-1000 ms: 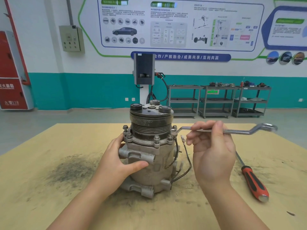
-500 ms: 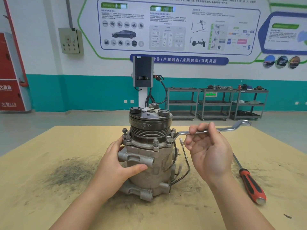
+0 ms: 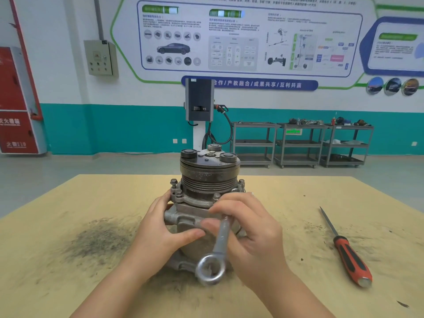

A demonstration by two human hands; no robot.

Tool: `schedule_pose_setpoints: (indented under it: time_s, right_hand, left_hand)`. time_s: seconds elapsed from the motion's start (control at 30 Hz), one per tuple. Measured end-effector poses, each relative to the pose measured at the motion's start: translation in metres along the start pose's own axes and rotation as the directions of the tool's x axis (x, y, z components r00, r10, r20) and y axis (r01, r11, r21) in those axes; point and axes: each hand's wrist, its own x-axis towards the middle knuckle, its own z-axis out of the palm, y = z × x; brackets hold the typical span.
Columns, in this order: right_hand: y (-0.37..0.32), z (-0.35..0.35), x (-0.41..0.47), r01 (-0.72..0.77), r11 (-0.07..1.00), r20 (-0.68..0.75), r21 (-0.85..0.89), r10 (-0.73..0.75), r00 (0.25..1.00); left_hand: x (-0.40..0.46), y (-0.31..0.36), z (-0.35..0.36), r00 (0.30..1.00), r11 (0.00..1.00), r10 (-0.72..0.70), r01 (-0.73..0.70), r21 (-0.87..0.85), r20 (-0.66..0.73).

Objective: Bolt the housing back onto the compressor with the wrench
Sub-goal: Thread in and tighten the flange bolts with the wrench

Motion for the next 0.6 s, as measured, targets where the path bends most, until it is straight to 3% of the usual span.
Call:
schedule_pose_setpoints:
  time_s: [0.1,0.2,0.3,0.47,0.53,0.6]
  right_hand:
    - [0.003,-0.009,0.006,-0.086,0.983,-0.089,0.165,0.102,0.991]
    - [0.003,-0.018,0.015,-0.248,0.79,-0.214,0.56,0.427,0.878]
    - [0.009,-0.027,0.023,-0.362,0.541,-0.102,0.759,0.648,0.755]
    - [0.023,-0.033,0.028,-0.417,0.231,0.093,0.879,0.775,0.625]
    - [0.027,-0.035,0.028,-0.419,0.195,0.115,0.887,0.786,0.607]
    - [0.025,-0.032,0.025,-0.417,0.286,0.056,0.862,0.766,0.64]
  left_hand:
    - [-0.002,0.001,-0.001,1.0,1.0,-0.017,0.017,-0.01,0.003]
    - [-0.003,0.003,-0.003,1.0,1.0,-0.019,0.019,-0.022,0.015]
    - [-0.003,0.005,-0.002,0.999,0.999,-0.033,0.033,-0.031,0.015]
    - [-0.004,0.007,-0.002,1.0,0.999,-0.029,0.029,-0.034,0.012]
    - [-0.005,0.008,-0.002,1.0,0.999,-0.025,0.026,-0.04,0.013]
    - [-0.004,0.007,-0.002,0.999,0.999,-0.032,0.033,-0.039,0.011]
